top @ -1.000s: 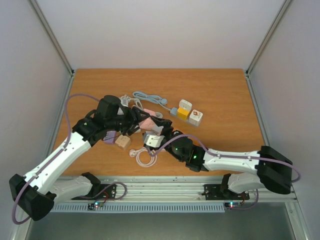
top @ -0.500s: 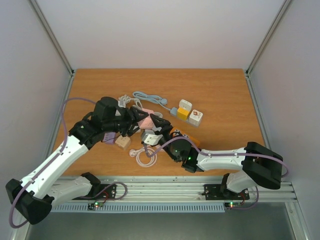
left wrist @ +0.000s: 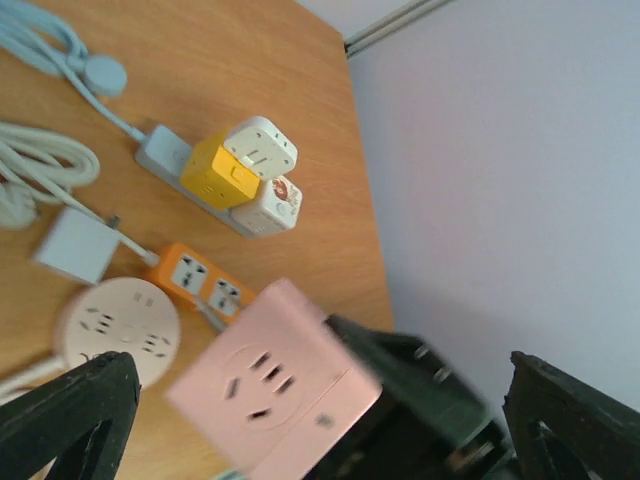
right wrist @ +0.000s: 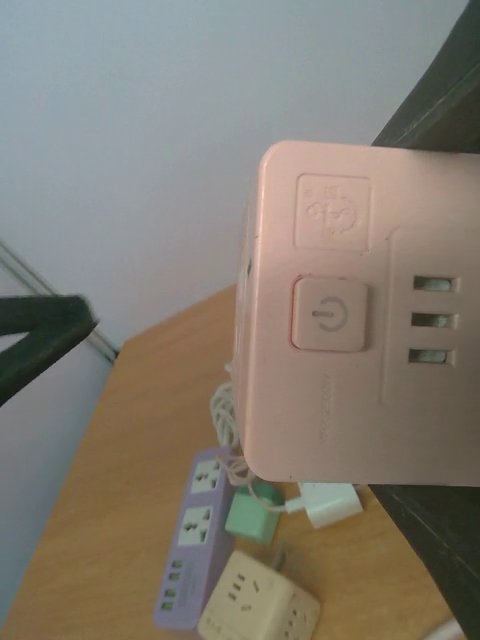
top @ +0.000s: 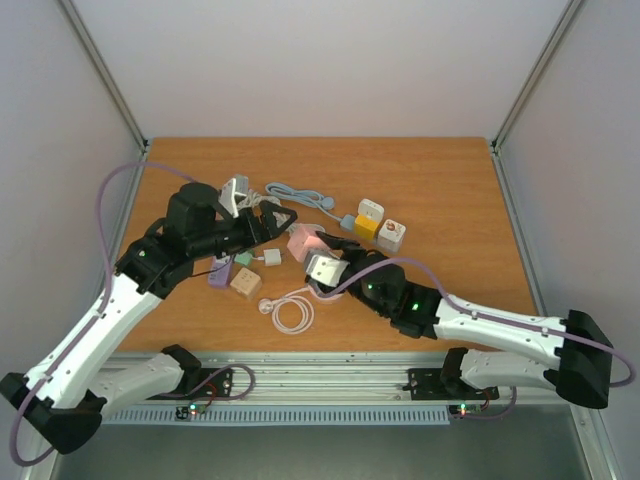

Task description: Insert the plug

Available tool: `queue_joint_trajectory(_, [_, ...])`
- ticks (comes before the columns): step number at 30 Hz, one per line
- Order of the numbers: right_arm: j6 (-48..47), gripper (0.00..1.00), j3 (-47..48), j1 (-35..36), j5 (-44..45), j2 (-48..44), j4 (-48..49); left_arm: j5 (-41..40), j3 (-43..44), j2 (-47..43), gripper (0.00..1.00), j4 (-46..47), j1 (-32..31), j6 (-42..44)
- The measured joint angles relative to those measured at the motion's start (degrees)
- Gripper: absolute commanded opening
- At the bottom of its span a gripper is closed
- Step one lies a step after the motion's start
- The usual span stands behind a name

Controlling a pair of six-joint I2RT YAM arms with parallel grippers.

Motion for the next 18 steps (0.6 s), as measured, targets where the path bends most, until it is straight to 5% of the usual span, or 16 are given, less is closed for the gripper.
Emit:
queue_joint_trajectory(9, [13.7,0.30,10.1,-3.2,-9.6,-2.8,-26.3,2.8,-2.4,-4.6,0.99,-3.8,0.0,22.3])
queue_joint_trajectory(18, [21.9,0.31,15.1,-4.3,-18.0,-1.9,-37.3,13.0,-11.1,-3.4,0.97,-0.2,0.0,24.3])
